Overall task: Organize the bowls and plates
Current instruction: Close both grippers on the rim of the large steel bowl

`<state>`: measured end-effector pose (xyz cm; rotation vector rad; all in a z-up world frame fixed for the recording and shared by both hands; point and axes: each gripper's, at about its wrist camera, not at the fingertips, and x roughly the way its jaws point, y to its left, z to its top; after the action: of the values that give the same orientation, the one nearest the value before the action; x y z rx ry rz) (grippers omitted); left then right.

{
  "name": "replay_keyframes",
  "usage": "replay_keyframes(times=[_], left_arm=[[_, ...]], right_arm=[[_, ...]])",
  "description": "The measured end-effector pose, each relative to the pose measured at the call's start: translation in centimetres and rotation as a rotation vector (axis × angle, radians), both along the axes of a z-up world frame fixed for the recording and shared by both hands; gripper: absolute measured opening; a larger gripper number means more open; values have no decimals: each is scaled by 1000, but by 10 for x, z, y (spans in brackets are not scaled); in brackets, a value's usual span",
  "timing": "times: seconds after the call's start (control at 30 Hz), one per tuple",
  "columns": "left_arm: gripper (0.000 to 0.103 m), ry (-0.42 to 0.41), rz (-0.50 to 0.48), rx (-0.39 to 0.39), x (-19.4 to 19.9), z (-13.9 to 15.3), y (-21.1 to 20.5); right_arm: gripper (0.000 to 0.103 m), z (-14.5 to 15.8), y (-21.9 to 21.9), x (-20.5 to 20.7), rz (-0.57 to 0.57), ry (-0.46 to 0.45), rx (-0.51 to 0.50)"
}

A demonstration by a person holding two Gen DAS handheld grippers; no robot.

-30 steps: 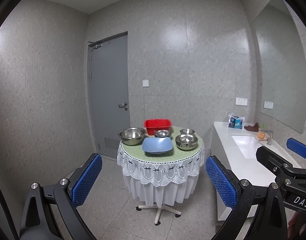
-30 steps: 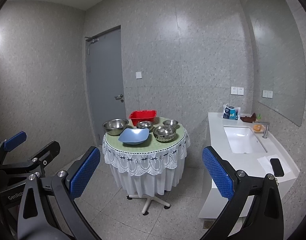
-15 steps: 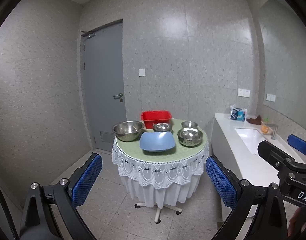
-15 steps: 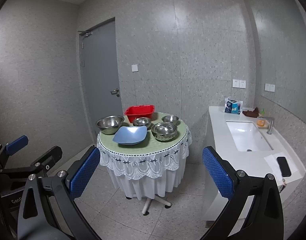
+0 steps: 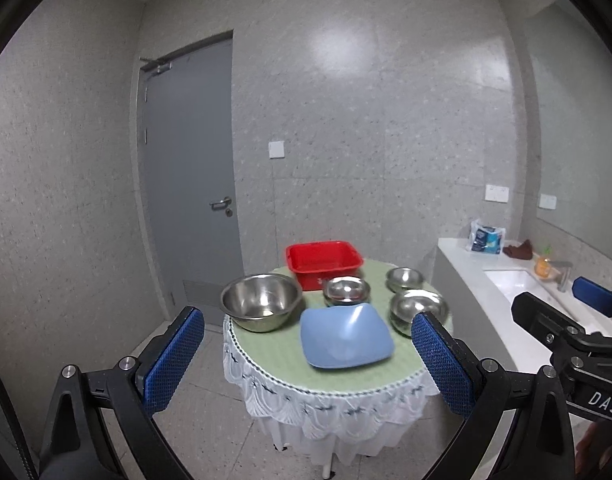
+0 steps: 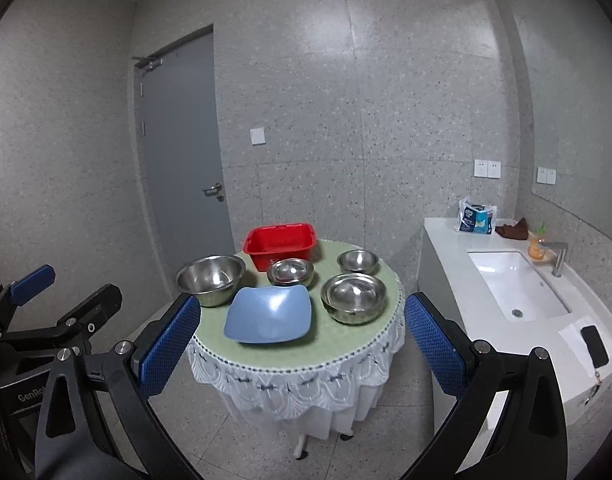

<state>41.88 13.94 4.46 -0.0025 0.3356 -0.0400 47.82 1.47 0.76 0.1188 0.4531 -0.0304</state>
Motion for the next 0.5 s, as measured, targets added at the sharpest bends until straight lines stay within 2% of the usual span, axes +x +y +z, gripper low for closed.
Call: replay_keyframes(times=[0.13, 0.27, 0.43, 0.47, 0.5], left_arm=[[102, 28, 23, -7, 58, -10, 25], [102, 76, 76, -17, 112, -20, 48], [102, 176, 174, -56, 216, -40, 82], [102, 192, 188, -58, 227, -42, 81], [102, 229, 217, -68, 257, -51, 91]], right_arm=[[103, -11, 13, 49, 12, 25, 2], [103, -30, 30, 107, 81, 79, 20], [103, -66, 54, 209, 212, 175, 43], [103, -74, 60, 230, 239, 208, 43], [103, -83, 65, 253, 269, 244, 49]])
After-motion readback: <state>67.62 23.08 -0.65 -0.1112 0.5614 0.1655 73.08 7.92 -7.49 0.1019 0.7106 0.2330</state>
